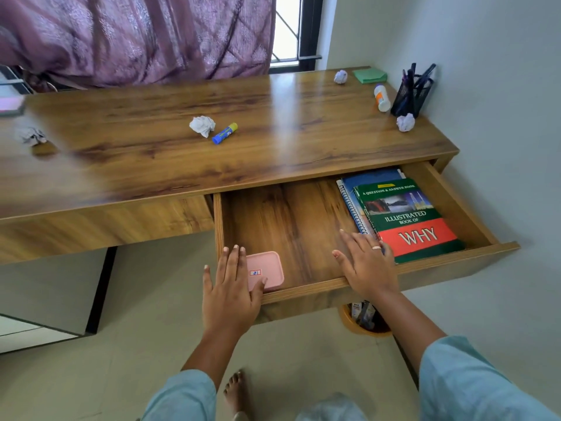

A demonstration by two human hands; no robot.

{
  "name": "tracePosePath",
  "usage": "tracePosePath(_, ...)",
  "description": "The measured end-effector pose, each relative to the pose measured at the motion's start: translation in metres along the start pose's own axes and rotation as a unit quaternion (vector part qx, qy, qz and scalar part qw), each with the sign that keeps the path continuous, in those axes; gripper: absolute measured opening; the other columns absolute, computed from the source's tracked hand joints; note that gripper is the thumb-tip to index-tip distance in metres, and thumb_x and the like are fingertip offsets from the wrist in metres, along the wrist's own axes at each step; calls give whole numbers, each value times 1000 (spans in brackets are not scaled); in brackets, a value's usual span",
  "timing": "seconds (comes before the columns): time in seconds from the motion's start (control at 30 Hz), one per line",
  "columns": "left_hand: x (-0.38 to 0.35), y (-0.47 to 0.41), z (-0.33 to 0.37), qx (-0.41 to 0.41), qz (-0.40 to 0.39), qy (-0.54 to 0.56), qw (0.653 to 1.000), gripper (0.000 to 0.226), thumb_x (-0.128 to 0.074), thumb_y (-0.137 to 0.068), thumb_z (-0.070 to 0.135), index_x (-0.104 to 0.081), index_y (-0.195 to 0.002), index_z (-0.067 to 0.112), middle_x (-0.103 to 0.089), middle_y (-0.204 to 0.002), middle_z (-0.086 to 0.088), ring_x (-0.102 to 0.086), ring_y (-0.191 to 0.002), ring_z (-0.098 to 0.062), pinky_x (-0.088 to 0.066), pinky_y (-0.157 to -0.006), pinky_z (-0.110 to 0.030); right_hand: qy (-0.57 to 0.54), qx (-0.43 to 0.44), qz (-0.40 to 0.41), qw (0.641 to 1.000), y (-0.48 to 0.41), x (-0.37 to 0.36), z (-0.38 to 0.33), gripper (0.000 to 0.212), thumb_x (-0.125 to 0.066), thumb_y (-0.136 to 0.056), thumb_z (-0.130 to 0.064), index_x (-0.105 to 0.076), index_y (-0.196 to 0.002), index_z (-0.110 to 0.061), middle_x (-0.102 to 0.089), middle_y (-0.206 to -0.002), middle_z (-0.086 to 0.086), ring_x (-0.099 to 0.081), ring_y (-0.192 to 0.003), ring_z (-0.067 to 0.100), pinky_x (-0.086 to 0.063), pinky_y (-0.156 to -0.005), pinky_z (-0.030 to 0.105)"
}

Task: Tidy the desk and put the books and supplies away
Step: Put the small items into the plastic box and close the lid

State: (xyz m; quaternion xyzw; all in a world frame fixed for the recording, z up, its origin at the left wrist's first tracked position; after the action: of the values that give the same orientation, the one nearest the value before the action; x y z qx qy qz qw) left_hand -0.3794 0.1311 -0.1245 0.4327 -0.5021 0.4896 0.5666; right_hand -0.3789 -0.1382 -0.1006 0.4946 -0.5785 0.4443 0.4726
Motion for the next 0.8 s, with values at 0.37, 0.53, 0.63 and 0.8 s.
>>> tracePosePath(0.37,8,-52,0,-74,10,-15,997,113,-15,-72,91,-20,-151,9,-22,-157,-5,-10,-146,-19,-10,-114,-52,67,106,-36,991,-43,-14,-10,90,0,-83,-80,-2,-152,-22,-11,-159,-7,-2,-146,10,0,-118,49)
tracePosePath(0.53,15,-69,6,-152,68,-26,986,92,-21,-85,78,-33,-147,12,-36,-151,-6,-26,-142,-24,-17,-113,-51,62,112,-51,991,-69,-19,-13,89,4,-81,-80,5,-150,-25,-6,-159,-9,6,-145,7,1,-118,48)
tracePosePath(0.63,9,-67,18,-261,127,-50,956,58,-23,-97,52,-35,-143,19,-44,-146,-8,-27,-139,-29,-21,-111,-53,59,114,-61,990,-82,-23,-14,88,3,-82,-79,-9,-152,-26,-21,-156,-11,-6,-146,7,-3,-119,43)
tracePosePath(0.8,0,-73,51,-307,114,-38,944,51,-33,-91,30,-41,-141,24,-49,-143,0,-42,-135,-25,-29,-109,-50,37,125,-59,990,-94,-21,-17,86,-1,-83,-78,-42,-141,-30,-55,-135,-12,-44,-130,8,-29,-107,34)
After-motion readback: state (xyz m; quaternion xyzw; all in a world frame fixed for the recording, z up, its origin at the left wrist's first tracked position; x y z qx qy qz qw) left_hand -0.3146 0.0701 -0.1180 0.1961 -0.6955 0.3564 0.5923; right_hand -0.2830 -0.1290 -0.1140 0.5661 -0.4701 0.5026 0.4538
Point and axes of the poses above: each hand's wrist, its own y-axis away from the middle knuckle, its own x-axis out of the back of the hand, z = x × y, the point moved 8 cm from there along -y, towards the middle knuckle
